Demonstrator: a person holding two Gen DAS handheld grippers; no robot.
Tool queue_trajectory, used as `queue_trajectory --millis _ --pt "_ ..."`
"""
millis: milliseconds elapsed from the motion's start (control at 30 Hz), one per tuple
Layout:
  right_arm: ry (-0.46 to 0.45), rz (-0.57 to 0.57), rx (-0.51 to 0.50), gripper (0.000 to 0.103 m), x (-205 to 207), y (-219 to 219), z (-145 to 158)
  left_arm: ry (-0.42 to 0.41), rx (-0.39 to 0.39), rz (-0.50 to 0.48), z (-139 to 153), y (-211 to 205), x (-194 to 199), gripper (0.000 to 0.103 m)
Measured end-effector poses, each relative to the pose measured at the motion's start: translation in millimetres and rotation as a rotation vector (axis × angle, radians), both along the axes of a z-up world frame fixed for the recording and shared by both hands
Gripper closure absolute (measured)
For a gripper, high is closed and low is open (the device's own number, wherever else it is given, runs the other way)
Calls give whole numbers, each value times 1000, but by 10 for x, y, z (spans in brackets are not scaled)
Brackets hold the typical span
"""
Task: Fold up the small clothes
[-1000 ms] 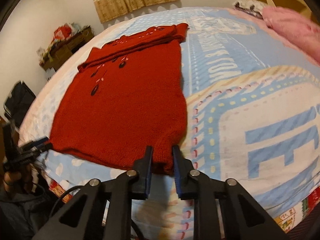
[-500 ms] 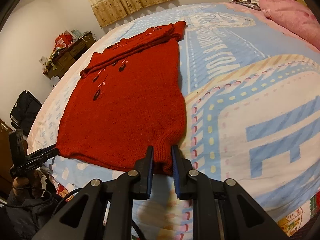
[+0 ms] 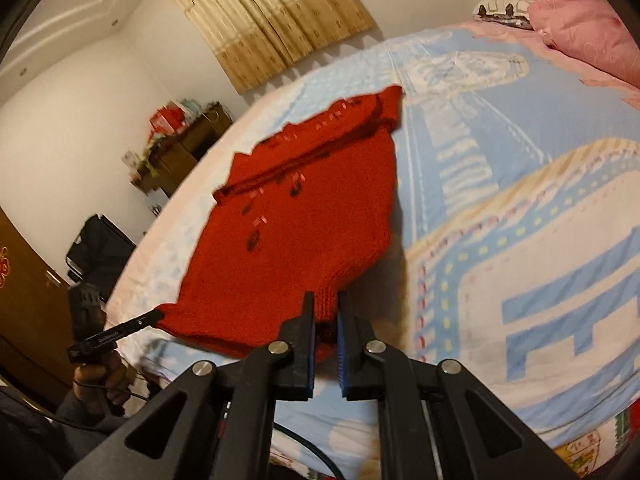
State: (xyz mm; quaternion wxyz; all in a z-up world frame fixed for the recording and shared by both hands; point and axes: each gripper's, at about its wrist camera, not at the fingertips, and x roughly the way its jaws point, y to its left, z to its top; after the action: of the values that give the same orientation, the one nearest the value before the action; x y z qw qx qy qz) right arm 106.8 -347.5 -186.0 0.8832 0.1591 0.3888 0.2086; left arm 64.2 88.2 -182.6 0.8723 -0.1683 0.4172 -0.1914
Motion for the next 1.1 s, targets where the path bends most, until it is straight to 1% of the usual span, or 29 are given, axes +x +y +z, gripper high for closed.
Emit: queue_trajectory --millis 167,400,533,667,833,933,1100 --pt "-37 5 3 95 137 23 167 -34 7 -26 147 -45 146 89" --pt "-82 4 69 95 551 -6 441 -65 -55 -15 405 87 562 89" --pt "-97 1 96 95 924 6 584 -69 -89 -11 510 153 841 90" --pt "-108 -2 107 96 1280 38 716 -106 -57 -9 646 160 1161 91" --pt "-118 -12 115 96 1766 79 853 -123 -78 20 769 264 1570 91" --pt "-123 -16 102 96 2001 116 911 -121 -100 31 818 293 1790 91" --pt "-141 -28 92 96 2391 157 1057 -146 -79 49 962 277 2145 91"
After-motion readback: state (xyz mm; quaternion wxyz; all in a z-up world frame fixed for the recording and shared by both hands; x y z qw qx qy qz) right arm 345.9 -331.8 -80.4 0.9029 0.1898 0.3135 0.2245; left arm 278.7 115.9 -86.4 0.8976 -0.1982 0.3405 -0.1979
